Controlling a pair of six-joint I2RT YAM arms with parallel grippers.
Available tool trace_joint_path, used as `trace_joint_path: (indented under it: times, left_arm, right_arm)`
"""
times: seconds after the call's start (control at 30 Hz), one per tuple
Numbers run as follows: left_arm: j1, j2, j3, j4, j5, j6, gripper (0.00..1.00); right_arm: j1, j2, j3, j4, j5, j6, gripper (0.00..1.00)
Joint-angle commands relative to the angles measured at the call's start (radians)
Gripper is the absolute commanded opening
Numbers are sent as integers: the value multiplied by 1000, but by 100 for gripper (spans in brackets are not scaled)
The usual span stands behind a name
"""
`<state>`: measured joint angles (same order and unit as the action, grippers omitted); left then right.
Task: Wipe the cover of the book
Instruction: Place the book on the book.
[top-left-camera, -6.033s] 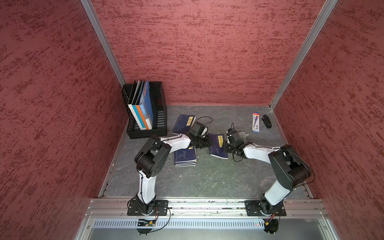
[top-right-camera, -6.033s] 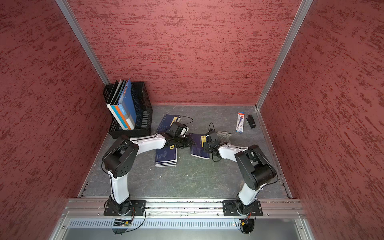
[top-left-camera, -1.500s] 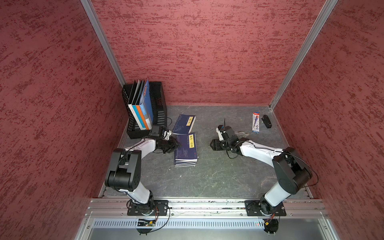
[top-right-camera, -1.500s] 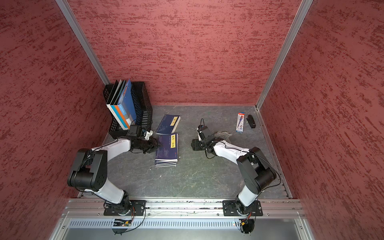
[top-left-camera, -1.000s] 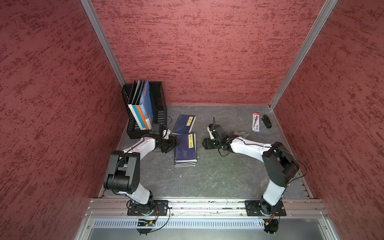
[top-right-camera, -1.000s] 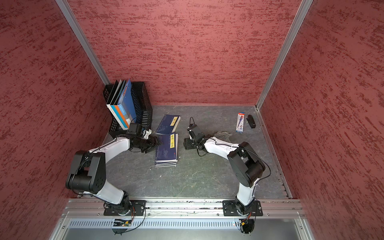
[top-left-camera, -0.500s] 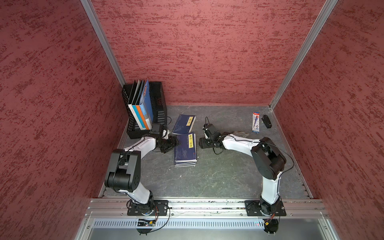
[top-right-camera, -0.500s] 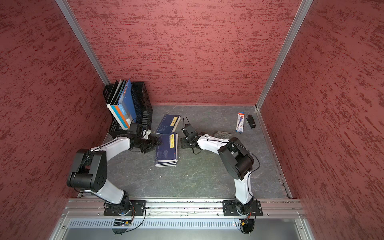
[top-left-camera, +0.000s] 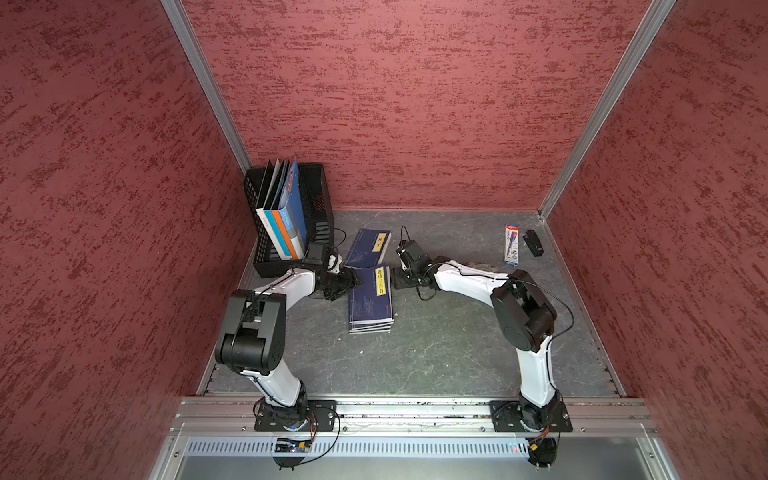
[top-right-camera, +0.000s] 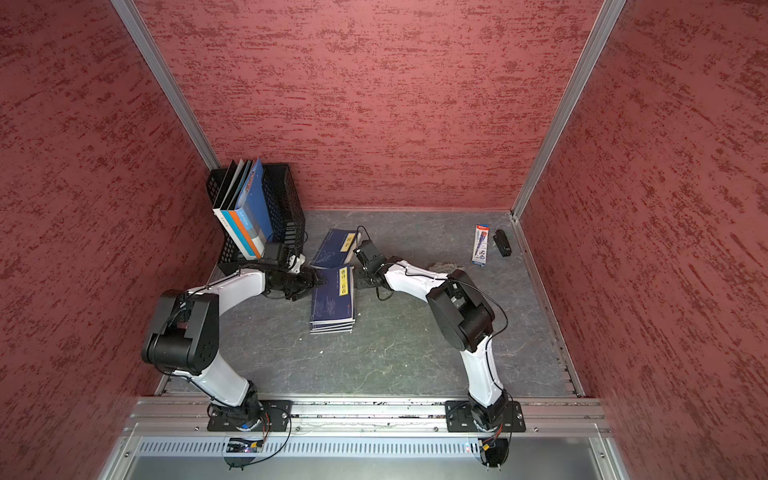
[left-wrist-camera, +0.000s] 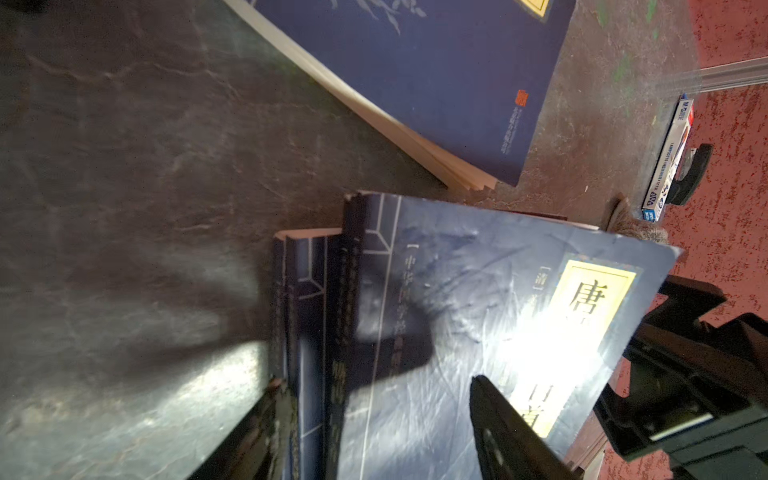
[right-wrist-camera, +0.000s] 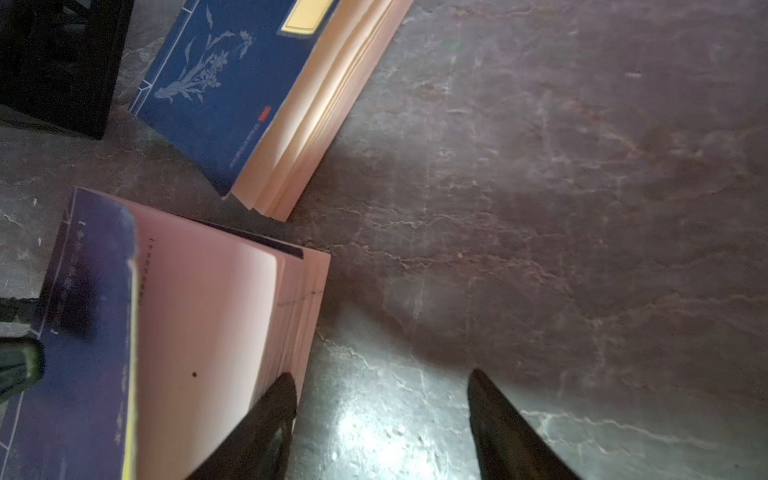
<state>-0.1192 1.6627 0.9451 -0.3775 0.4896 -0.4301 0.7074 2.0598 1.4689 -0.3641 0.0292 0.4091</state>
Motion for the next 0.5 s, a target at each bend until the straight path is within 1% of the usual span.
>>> trace_joint_path:
  times: [0.0, 0.47]
  left_arm:
    - [-7, 1, 17, 16, -3, 25, 69]
    - [-22, -8, 17, -6, -11, 44, 67]
  right_arm:
    - [17, 30, 37, -40, 15, -21, 67]
    - [46, 48, 81, -74, 32, -39, 67]
